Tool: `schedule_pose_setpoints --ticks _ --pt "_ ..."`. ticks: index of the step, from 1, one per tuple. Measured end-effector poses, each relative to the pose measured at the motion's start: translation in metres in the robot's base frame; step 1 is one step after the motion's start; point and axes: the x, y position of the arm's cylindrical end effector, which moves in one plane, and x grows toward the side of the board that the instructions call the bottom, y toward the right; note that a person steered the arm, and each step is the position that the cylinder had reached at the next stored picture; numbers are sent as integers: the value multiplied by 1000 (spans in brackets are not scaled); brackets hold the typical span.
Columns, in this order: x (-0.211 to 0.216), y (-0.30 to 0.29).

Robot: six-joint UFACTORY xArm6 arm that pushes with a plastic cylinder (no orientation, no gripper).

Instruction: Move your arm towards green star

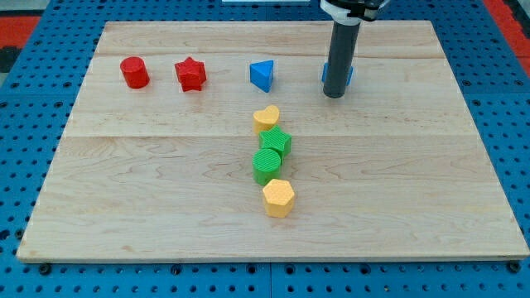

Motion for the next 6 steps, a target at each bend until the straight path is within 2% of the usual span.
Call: schedule_pose_setpoints --ticks 3,4,5,6 --pt "12 4" --pt "65 -21" --pt "91 -13" --pt "113 -81"
